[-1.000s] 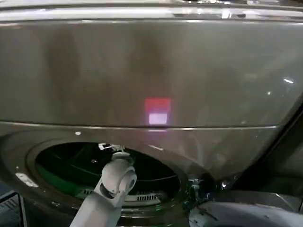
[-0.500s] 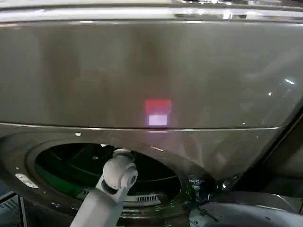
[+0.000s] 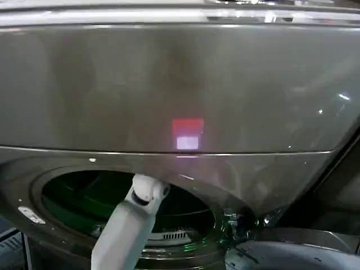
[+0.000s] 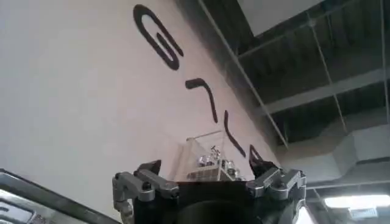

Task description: Grasp the clothes from the dryer.

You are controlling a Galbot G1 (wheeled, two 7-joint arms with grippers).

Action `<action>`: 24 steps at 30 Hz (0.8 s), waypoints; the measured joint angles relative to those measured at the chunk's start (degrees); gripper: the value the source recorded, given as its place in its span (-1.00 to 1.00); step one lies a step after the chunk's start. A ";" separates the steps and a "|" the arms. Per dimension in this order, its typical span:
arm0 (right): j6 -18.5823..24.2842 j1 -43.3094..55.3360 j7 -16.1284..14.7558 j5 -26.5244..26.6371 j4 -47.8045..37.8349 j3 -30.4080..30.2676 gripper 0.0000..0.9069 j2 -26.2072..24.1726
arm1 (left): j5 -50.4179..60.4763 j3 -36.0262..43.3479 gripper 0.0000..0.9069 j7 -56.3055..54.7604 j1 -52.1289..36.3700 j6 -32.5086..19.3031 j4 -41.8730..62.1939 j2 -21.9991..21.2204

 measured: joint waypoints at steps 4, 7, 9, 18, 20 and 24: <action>0.05 0.00 -0.10 0.01 -0.32 0.19 1.00 0.00 | 0.34 0.19 1.00 0.79 -1.84 0.30 3.19 -0.70; 0.05 0.31 -0.12 0.01 -0.31 -0.11 1.00 -0.12 | -0.03 0.63 1.00 1.79 -3.25 0.77 5.45 -0.51; 0.06 0.41 -0.15 0.01 -0.31 -0.28 1.00 -0.18 | 0.01 0.64 1.00 2.36 -4.33 0.77 7.30 -0.48; 0.06 0.00 -0.23 0.11 -0.32 0.12 1.00 -0.66 | 0.73 1.87 1.00 5.98 -9.19 2.42 14.50 -0.18; 0.06 -0.03 -0.25 0.16 -0.25 0.13 1.00 -0.66 | 1.41 2.00 1.00 7.71 -10.22 2.89 16.35 -0.13; 0.06 -0.07 -0.26 0.24 -0.18 0.25 1.00 -0.65 | 3.00 2.12 1.00 11.73 -12.27 3.14 20.34 -0.27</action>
